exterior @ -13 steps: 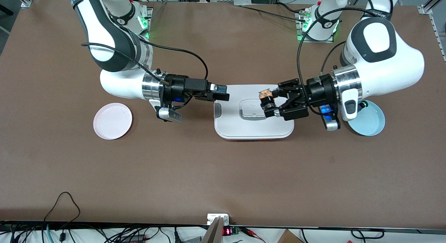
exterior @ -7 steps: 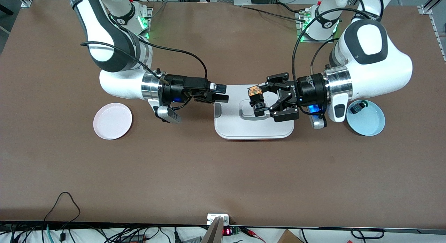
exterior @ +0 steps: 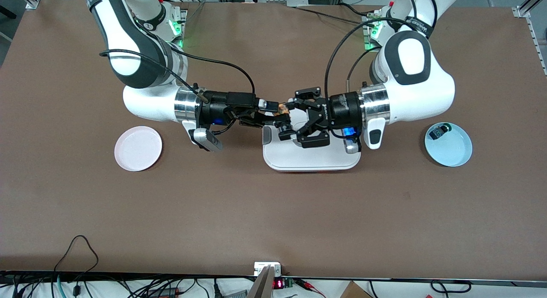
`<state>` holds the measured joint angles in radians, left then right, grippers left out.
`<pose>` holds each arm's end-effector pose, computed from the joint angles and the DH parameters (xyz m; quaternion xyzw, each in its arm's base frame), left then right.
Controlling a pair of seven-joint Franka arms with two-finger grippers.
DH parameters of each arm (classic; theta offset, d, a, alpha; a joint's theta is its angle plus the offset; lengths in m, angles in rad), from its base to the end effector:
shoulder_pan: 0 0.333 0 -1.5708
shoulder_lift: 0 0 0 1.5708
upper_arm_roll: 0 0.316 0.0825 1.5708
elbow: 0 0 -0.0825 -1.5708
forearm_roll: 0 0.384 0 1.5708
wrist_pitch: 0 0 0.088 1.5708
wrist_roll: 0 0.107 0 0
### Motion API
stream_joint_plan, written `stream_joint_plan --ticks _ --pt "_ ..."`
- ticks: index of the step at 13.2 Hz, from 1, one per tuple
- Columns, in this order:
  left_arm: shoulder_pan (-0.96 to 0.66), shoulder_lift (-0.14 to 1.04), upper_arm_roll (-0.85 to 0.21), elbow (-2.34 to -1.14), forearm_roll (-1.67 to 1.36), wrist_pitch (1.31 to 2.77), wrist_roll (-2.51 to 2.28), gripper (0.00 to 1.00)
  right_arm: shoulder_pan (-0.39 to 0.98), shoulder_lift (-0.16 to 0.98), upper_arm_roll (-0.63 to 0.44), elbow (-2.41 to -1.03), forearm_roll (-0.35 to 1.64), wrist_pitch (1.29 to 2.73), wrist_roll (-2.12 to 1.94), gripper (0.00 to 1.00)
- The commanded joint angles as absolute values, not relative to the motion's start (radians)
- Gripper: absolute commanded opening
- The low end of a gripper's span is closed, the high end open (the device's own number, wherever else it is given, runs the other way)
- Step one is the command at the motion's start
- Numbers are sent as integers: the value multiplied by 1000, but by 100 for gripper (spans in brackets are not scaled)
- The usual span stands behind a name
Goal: Transfer orange switch to right arm and place
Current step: 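Carry the switch over the box toward the right gripper, then close the right gripper on the orange switch held by the left gripper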
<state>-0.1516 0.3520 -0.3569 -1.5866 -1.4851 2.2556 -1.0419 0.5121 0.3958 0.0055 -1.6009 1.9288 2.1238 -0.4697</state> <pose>0.6125 -0.3326 0.5055 0.5702 0.5160 -0.3624 0.5267 0.5944 0.3861 0.4695 -0.6832 0.0712 -0.0185 0.7265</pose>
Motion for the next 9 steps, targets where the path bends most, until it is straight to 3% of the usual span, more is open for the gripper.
stream_joint_plan --ticks 1,4,9 --pt "-156 371 -354 -1548 -1505 2264 -1060 0 511 403 8 -1598 1948 2106 -492 100" --pt "-156 371 -356 -1548 -1499 2264 -1060 0 463 417 8 -1617 1950 1962 -492 98" --pt "-156 373 -356 -1546 -1494 2264 -1048 0 460 416 8 -1614 1954 1959 -489 97"
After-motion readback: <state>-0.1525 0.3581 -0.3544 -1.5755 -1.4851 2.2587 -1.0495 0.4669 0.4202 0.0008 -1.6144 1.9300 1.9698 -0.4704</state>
